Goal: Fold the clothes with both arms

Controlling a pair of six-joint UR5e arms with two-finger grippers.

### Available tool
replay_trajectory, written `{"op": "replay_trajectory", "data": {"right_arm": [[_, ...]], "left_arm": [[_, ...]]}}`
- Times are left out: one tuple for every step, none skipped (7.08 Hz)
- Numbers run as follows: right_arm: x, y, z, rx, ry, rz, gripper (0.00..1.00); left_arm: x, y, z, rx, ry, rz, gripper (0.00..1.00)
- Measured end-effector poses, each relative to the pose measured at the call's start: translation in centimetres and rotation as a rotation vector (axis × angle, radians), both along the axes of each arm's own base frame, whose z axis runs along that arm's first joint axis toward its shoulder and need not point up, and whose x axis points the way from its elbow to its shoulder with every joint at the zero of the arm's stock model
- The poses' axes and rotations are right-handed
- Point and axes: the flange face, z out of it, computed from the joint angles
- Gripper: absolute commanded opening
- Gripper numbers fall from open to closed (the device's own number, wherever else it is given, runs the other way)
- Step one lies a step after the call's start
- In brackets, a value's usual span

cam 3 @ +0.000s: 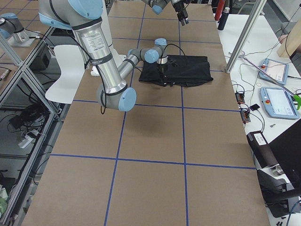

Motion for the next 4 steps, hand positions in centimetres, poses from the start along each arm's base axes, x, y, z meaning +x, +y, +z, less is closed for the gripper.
{"op": "replay_trajectory", "data": {"right_arm": [[0.0, -0.3, -1.3, -0.002, -0.004, -0.001, 0.73], [-1.0, -1.0, -3.5, -0.005, -0.013, 0.007, 0.73], [-2.9, -2.2, -5.4, -0.014, -0.022, 0.029, 0.73], [-4.9, -3.4, -6.4, -0.025, -0.033, 0.055, 0.72]], "left_arm": [[0.0, 0.0, 0.0, 0.0, 0.0, 0.0, 0.99], [-0.1, 0.1, 0.3, -0.004, -0.001, 0.0, 0.99], [-0.1, 0.2, 0.7, -0.009, -0.004, 0.001, 0.99], [-0.2, 0.3, 0.9, -0.011, -0.006, 0.002, 0.99]]}}
